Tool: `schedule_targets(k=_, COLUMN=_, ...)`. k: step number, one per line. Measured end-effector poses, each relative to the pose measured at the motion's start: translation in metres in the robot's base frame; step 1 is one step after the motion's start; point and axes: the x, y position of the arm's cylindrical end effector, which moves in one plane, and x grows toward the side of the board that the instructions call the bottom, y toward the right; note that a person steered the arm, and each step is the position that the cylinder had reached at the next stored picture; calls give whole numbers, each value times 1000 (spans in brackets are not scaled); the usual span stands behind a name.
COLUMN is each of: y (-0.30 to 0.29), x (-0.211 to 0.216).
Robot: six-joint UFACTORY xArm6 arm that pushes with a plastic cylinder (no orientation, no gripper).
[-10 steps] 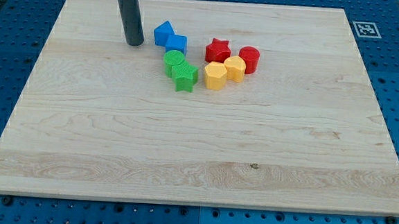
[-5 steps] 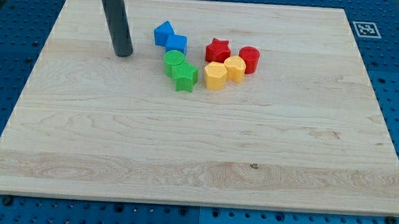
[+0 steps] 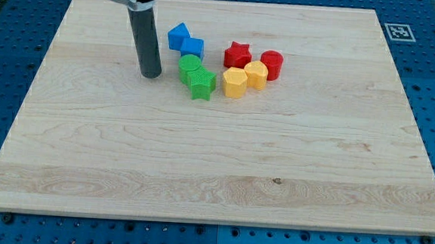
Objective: Push the green circle into the red star
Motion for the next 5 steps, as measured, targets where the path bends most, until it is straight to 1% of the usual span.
schedule_targets(k=3, y=61, x=0)
schedule_targets(k=5, y=62, x=-3)
